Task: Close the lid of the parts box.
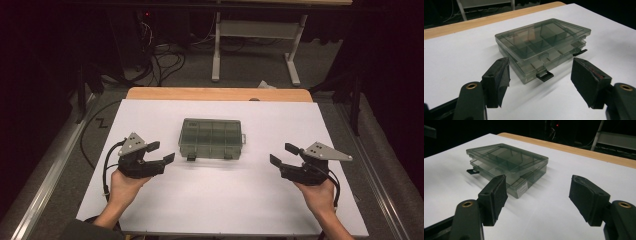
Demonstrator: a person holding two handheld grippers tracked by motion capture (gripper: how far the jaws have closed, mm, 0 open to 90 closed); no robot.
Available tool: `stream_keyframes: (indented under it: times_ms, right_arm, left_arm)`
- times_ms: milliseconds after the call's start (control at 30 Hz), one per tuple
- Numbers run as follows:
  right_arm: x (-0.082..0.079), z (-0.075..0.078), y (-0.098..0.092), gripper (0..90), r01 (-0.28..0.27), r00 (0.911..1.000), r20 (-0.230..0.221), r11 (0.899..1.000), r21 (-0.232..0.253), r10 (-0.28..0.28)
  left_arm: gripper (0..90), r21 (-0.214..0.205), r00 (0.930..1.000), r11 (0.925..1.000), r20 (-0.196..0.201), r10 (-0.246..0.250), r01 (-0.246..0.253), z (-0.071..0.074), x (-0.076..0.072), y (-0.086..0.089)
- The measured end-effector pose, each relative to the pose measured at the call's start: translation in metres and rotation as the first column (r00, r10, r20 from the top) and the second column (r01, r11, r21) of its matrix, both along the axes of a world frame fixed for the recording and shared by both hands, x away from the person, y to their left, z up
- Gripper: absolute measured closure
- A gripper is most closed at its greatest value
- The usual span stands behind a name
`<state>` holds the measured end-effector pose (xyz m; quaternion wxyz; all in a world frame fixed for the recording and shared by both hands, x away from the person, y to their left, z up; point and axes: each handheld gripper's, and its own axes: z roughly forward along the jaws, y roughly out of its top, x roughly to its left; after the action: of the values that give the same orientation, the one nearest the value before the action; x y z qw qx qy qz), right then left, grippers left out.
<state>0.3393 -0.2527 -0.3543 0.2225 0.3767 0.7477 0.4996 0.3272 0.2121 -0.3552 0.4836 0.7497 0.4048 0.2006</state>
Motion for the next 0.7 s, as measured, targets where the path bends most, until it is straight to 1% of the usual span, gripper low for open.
stream_keyframes:
  times_ms: [67,133,200,233,267,400,533,600,667,700]
  right_arm:
    - [-0.001,-0.002,-0.004,31.3,0.007,1.0,0.001,1.0,0.014,-0.007]
    - [-0.002,-0.003,-0.007,30.8,0.014,0.9999,0.008,1.0,0.022,-0.015]
    - [-0.004,-0.005,-0.009,30.3,0.02,0.9997,0.013,1.0,0.023,-0.021]
    - [-0.005,-0.007,-0.01,30.1,0.02,0.9997,0.014,1.0,0.021,-0.021]
    - [-0.006,-0.008,-0.01,30.0,0.022,0.9997,0.013,1.0,0.02,-0.022]
    - [-0.009,-0.012,-0.013,29.5,0.024,0.9996,0.014,0.999,0.022,-0.025]
    - [-0.014,-0.016,-0.015,28.6,0.034,0.9992,0.019,0.999,0.036,-0.035]
    - [-0.015,-0.018,-0.017,28.1,0.03,0.999,0.033,0.999,0.038,-0.031]
    - [-0.017,-0.02,-0.018,28.0,0.033,0.9986,0.041,0.998,0.047,-0.034]
    - [-0.019,-0.021,-0.019,27.9,0.036,0.9984,0.041,0.998,0.054,-0.038]
  left_arm:
    - [34.5,-0.008,1.0,1.0,0.007,0.002,-0.002,-0.002,-0.002,0.002]
    - [34.4,-0.003,0.9999,1.0,0.015,0.008,-0.008,-0.004,-0.004,0.003]
    - [34.2,-0.01,0.9998,0.9999,0.015,0.01,-0.01,-0.006,-0.005,0.004]
    - [34.3,-0.006,0.9999,0.9999,0.012,0.009,-0.009,-0.007,-0.005,0.006]
    - [34.2,-0.013,0.9999,0.9998,0.01,0.012,-0.012,-0.008,-0.006,0.007]
    - [34.2,-0.028,0.9995,0.9994,0.026,0.02,-0.019,-0.01,-0.008,0.009]
    - [34.0,-0.022,0.9985,0.9993,0.046,0.029,-0.028,-0.016,-0.01,0.008]
    - [34.1,-0.014,0.9983,0.9994,0.05,0.032,-0.031,-0.019,-0.011,0.007]
    - [34.0,-0.004,0.9971,0.999,0.062,0.044,-0.044,-0.023,-0.014,0.006]
    - [34.0,-0.006,0.9969,0.9989,0.063,0.046,-0.046,-0.024,-0.015,0.006]
